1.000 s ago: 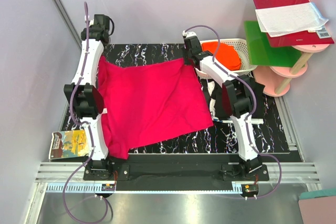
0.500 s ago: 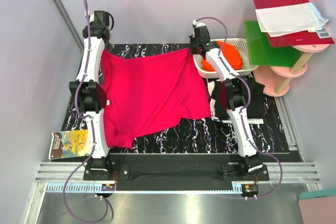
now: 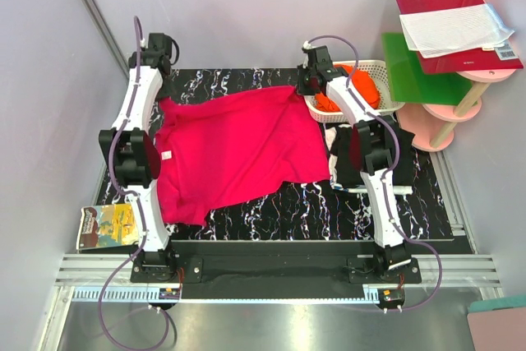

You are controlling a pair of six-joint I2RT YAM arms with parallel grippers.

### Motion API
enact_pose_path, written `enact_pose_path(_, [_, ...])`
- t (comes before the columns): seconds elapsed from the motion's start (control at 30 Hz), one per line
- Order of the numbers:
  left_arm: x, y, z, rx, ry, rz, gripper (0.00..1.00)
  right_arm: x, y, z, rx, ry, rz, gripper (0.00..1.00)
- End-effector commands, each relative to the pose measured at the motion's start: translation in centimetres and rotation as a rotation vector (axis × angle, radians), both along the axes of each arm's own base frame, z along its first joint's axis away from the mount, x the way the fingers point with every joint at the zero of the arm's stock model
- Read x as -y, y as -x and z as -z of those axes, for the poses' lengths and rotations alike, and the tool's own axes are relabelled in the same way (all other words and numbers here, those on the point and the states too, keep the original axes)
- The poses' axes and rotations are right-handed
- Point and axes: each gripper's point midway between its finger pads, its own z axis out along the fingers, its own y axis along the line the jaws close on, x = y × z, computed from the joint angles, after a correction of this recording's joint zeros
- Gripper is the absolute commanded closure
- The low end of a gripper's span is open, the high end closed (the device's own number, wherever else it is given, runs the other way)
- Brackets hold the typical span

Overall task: Fold and stack the t-shirts
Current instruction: Flatten out the tshirt

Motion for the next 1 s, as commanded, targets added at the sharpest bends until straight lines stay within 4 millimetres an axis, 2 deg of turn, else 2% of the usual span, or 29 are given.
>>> enact_pose_path(0.0, [0.4, 3.8, 3.2, -0.176, 0.042, -0.010, 1.00, 0.7, 3.5, -1.1, -0.122, -0.012, -0.005, 1.00])
enact_pose_path(0.07, [0.1, 4.8, 3.7, -0.201, 0.029, -0.032, 1.00, 0.7, 4.2, -1.2, -0.139, -0.021, -0.010, 1.00])
enact_pose_path(0.13, [0.0, 5.2, 2.4, -0.174, 0.031, -0.039, 1.00, 0.6, 4.5, -2.0, -0.136, -0.030, -0.011, 1.00])
enact_pose_path(0.17, [0.0, 5.3, 1.1, -0.144, 0.035, -0.039, 1.00, 0.5, 4.8, -3.8, -0.114, -0.047, -0.022, 1.00])
enact_pose_path(0.2, [0.3, 5.7, -1.6, -0.077, 0.050, -0.035, 1.00, 0.3, 5.1, -4.9, -0.099, -0.061, -0.033, 1.00])
enact_pose_path(0.23, [0.5, 6.0, -3.4, -0.028, 0.059, -0.032, 1.00, 0.3, 5.5, -5.7, -0.091, -0.063, -0.044, 1.00])
enact_pose_path(0.27, [0.5, 6.5, -5.0, 0.018, 0.066, -0.031, 1.00, 0.1, 6.3, -8.9, -0.044, -0.082, -0.062, 1.00])
enact_pose_path(0.3, [0.7, 7.5, -9.2, 0.145, 0.075, -0.021, 1.00, -0.1, 6.5, -10.7, 0.002, -0.092, -0.073, 1.00])
enact_pose_path(0.33, [1.0, 8.2, -11.1, 0.208, 0.086, -0.008, 1.00, 0.0, 7.6, -10.6, 0.003, -0.076, -0.087, 1.00])
enact_pose_path(0.37, [1.0, 9.2, -11.9, 0.242, 0.091, -0.004, 1.00, 0.0, 9.1, -15.4, 0.103, -0.083, -0.090, 1.00])
enact_pose_path(0.4, [1.4, 10.9, -16.5, 0.401, 0.101, 0.028, 1.00, -0.4, 9.4, -18.2, 0.201, -0.098, -0.101, 1.00])
enact_pose_path(0.43, [1.6, 12.1, -18.1, 0.467, 0.104, 0.043, 1.00, 0.3, 12.2, -20.9, 0.264, -0.102, -0.103, 1.00])
enact_pose_path(0.47, [1.8, 14.5, -20.7, 0.588, 0.106, 0.065, 1.00, 0.7, 13.3, -22.7, 0.323, -0.099, -0.084, 1.00])
enact_pose_path(0.5, [2.4, 15.6, -21.7, 0.641, 0.116, 0.108, 1.00, -0.1, 14.7, -25.2, 0.409, -0.125, -0.102, 1.00])
enact_pose_path(0.53, [2.6, 16.9, -22.7, 0.696, 0.120, 0.126, 1.00, 0.8, 17.9, -27.6, 0.474, -0.135, -0.102, 1.00])
enact_pose_path(0.57, [2.8, 19.4, -23.9, 0.772, 0.119, 0.142, 1.00, 1.0, 19.4, -28.9, 0.516, -0.143, -0.095, 1.00])
enact_pose_path(0.6, [3.0, 20.6, -24.4, 0.802, 0.121, 0.159, 1.00, 0.8, 21.1, -30.5, 0.566, -0.170, -0.110, 1.00])
enact_pose_path(0.63, [3.0, 21.8, -24.8, 0.826, 0.118, 0.161, 1.00, 1.4, 24.4, -32.4, 0.621, -0.196, -0.128, 1.00])
enact_pose_path(0.67, [3.0, 24.2, -25.7, 0.872, 0.110, 0.166, 1.00, 1.7, 25.9, -33.2, 0.654, -0.208, -0.134, 1.00])
enact_pose_path(0.7, [3.1, 25.3, -26.0, 0.892, 0.105, 0.180, 1.00, 1.9, 27.4, -34.2, 0.686, -0.225, -0.149, 1.00])
enact_pose_path(0.73, [3.1, 26.5, -26.5, 0.917, 0.099, 0.187, 1.00, 1.6, 29.2, -34.2, 0.693, -0.240, -0.181, 1.00])
enact_pose_path(0.77, [3.1, 27.6, -26.9, 0.942, 0.094, 0.193, 1.00, 2.6, 31.9, -36.5, 0.759, -0.280, -0.201, 1.00])
enact_pose_path(0.8, [3.1, 30.0, -27.9, 0.989, 0.078, 0.204, 1.00, 3.0, 33.4, -37.1, 0.778, -0.301, -0.214, 1.00])
enact_pose_path(0.83, [3.1, 31.2, -28.5, 1.015, 0.072, 0.205, 1.00, 3.4, 34.5, -37.3, 0.791, -0.313, -0.223, 1.00])
enact_pose_path(0.87, [3.0, 33.5, -29.8, 1.071, 0.060, 0.209, 1.00, 4.5, 37.0, -39.1, 0.849, -0.349, -0.236, 1.00])
enact_pose_path(0.9, [2.9, 34.6, -30.5, 1.097, 0.047, 0.213, 1.00, 5.0, 38.1, -39.7, 0.872, -0.362, -0.242, 1.00])
enact_pose_path(0.93, [2.8, 36.4, -32.3, 1.154, 0.036, 0.209, 1.00, 5.9, 39.7, -40.9, 0.913, -0.387, -0.243, 1.00])
enact_pose_path(0.97, [2.7, 37.5, -33.0, 1.179, 0.028, 0.208, 1.00, 6.1, 40.5, -41.6, 0.930, -0.398, -0.253, 1.00])
